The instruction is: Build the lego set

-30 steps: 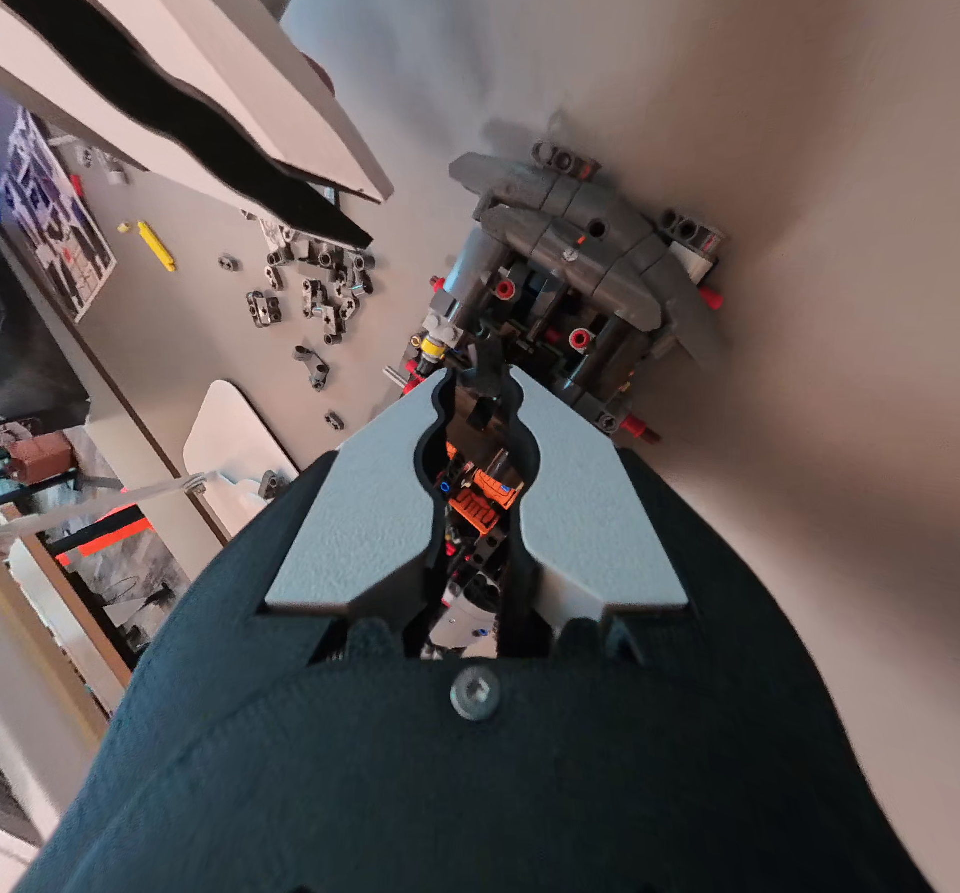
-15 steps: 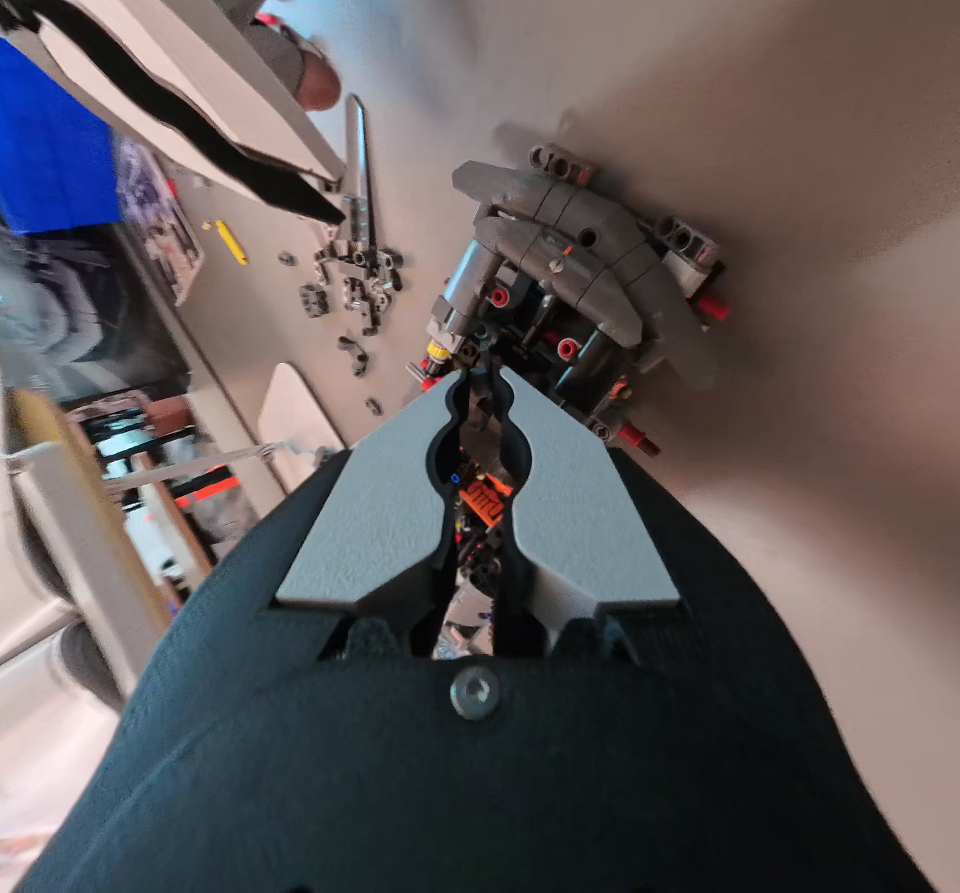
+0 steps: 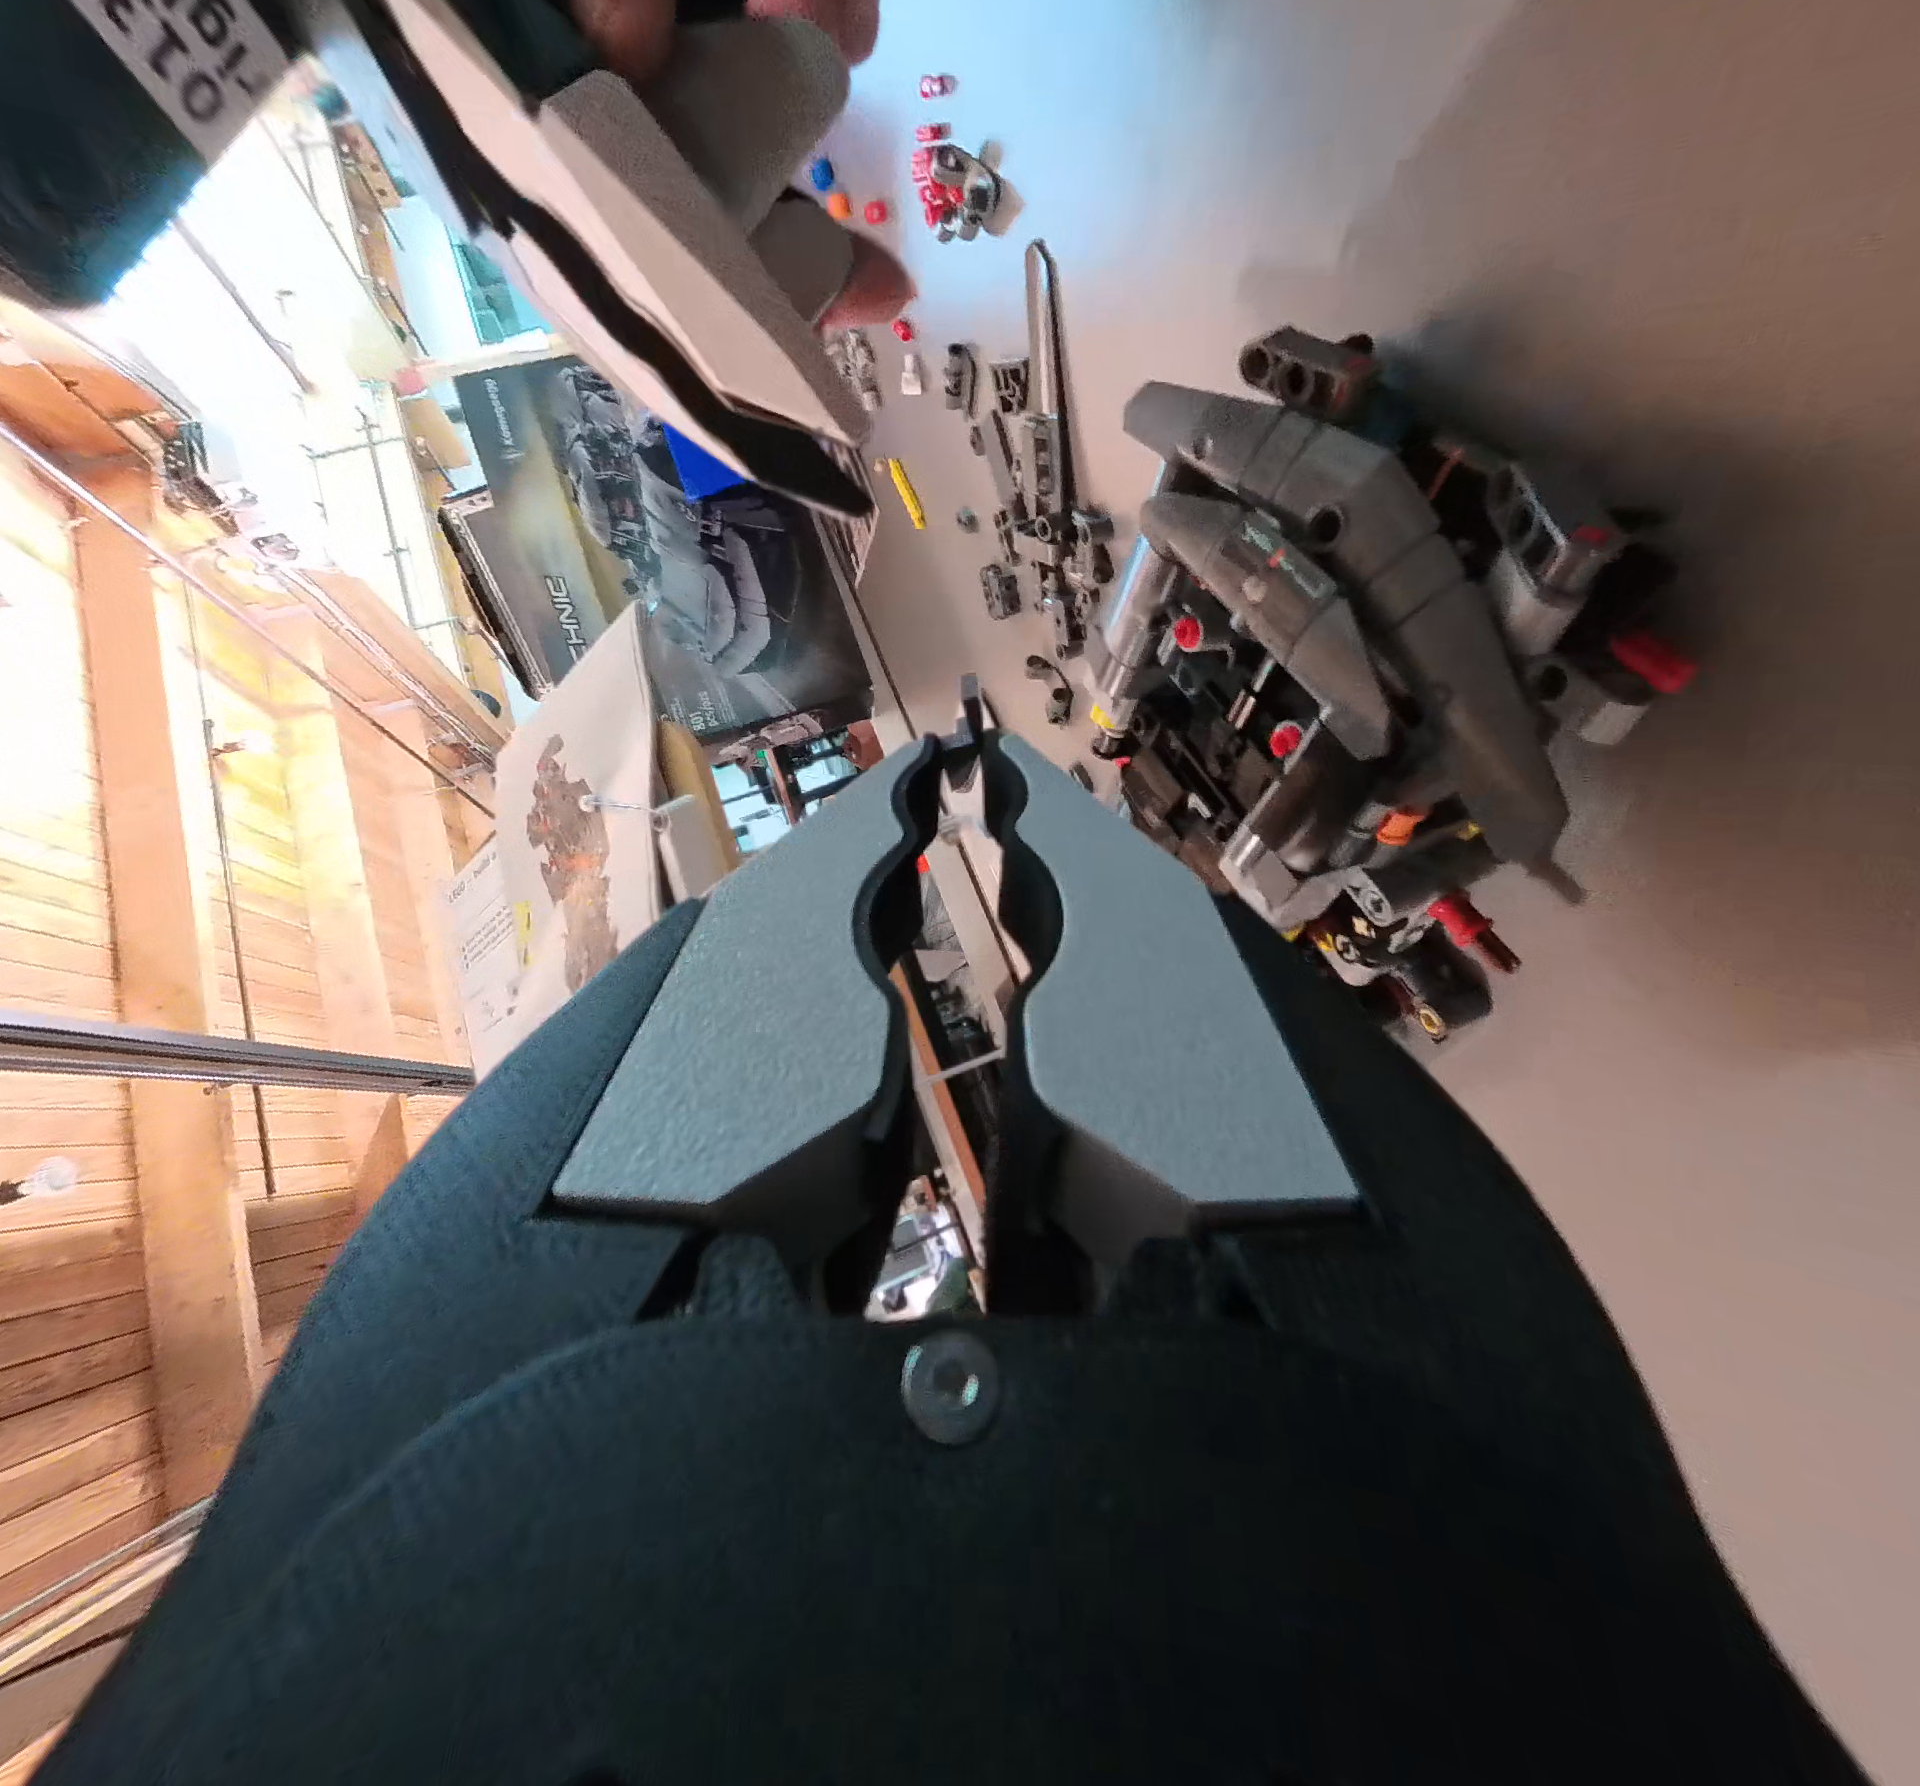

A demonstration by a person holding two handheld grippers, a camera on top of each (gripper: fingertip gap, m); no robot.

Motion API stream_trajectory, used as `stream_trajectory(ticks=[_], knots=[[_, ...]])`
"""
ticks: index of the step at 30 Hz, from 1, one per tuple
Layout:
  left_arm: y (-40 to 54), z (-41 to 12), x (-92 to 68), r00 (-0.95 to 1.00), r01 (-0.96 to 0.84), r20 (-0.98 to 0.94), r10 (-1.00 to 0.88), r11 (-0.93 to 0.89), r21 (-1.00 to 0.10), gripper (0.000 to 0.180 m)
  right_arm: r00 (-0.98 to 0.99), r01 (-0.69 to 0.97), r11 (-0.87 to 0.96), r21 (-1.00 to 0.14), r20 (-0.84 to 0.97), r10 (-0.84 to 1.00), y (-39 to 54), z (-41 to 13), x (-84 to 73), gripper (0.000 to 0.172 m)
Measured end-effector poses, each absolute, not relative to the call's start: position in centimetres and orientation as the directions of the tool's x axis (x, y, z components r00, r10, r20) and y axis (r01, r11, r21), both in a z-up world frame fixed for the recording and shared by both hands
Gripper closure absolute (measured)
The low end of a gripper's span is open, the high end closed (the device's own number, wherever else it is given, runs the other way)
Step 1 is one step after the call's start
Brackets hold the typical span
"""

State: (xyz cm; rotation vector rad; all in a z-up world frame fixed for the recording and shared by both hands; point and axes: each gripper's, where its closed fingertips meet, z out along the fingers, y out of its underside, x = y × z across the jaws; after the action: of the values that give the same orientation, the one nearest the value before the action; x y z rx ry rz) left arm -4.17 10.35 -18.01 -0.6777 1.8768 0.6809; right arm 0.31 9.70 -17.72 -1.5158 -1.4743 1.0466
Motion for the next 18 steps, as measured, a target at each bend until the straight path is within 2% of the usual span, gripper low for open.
stream_trajectory(ticks=[2, 4, 6, 11, 15, 18], knots=[[10.0, -17.5, -3.5, -0.336, -0.701, -0.931, -0.142, 0.699, 0.146, 0.175, 0.022, 0.386, 0.115, -0.915, 0.133, 0.991, 9.5, -17.4, 0.3, 0.155], [9.5, -17.3, -2.6, -0.29, -0.692, -0.94, -0.18, 0.717, 0.077, 0.175, 0.058, 0.388, 0.26, -0.884, 0.305, 0.95, 9.4, -16.9, 0.4, 0.16], [8.8, -16.8, -1.5, -0.213, -0.679, -0.945, -0.249, 0.733, -0.04, 0.175, 0.081, 0.382, 0.34, -0.859, 0.398, 0.914, 9.0, -16.4, 0.5, 0.16], [6.9, -16.1, 0.7, -0.029, -0.621, -0.875, -0.483, 0.695, -0.363, 0.175, 0.094, 0.311, 0.43, -0.847, 0.478, 0.873, 6.9, -15.6, 0.7, 0.157], [6.4, -16.4, 0.8, 0.006, -0.624, -0.833, -0.553, 0.649, -0.435, 0.175, 0.102, 0.335, 0.544, -0.769, 0.603, 0.791, 5.9, -15.6, 0.7, 0.165], [6.0, -16.5, 1.0, -0.001, -0.632, -0.817, -0.577, 0.633, -0.447, 0.175, 0.077, 0.358, 0.584, -0.729, 0.646, 0.759, 5.4, -16.0, 0.5, 0.169]])
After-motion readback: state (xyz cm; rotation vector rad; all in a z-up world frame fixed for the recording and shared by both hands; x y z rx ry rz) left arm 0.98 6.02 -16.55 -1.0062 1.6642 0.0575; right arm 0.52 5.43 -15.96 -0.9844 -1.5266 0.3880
